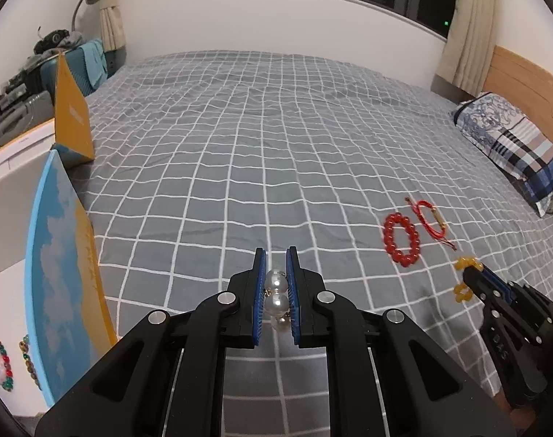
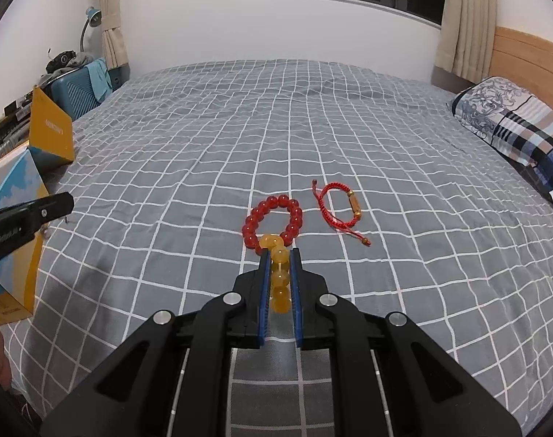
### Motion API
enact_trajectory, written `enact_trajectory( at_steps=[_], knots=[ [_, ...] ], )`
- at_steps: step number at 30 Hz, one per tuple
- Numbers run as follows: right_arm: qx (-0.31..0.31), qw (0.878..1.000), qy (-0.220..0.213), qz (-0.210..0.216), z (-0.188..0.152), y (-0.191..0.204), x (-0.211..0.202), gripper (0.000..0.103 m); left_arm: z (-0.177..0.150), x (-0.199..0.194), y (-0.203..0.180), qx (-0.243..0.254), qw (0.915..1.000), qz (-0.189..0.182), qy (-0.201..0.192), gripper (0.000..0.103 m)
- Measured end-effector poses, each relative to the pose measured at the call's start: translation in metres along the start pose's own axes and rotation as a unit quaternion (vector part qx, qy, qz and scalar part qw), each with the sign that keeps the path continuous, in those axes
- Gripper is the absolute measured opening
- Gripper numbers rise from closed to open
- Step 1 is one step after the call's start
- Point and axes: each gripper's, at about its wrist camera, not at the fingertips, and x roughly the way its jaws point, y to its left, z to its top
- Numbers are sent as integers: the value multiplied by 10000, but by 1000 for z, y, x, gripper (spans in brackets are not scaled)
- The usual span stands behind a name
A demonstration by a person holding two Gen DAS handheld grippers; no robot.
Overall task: Organize jewelry
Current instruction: 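Lift both held items and carry them toward the white box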
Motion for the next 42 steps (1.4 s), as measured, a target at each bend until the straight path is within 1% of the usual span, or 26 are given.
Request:
enact_trajectory(
  at_steps=[8,14,17,22,26,30,35,42],
  knots=[
    [-37,9999,125,-11,10,8,-5,9,-1,-19,-1,78,10000,31,11,11],
    [-62,9999,110,-13,23,18,-16,9,5,-40,15,-28,10000,93,20,11],
    [-81,9999,40,63,32,28,-27,9,10,-54,25,-88,9999,117,39,11],
    [-191,9996,-88,210,47,54,-48,9,18,-89,47,-174,9993,299,-122,11],
    [-279,9986,-198,408,58,80,-66,9,21,-110,66,-257,9985,438,-213,11],
    [-399,9970,-292,595,65,109,-82,9,19,-129,93,-396,9969,643,-240,11],
    [-632,9937,-363,851,69,156,-97,9,9,-145,133,-625,9940,872,-211,11],
    [-1073,9864,-412,1177,69,231,-112,9,-7,-161,193,-976,9877,1217,-120,11]
  ],
)
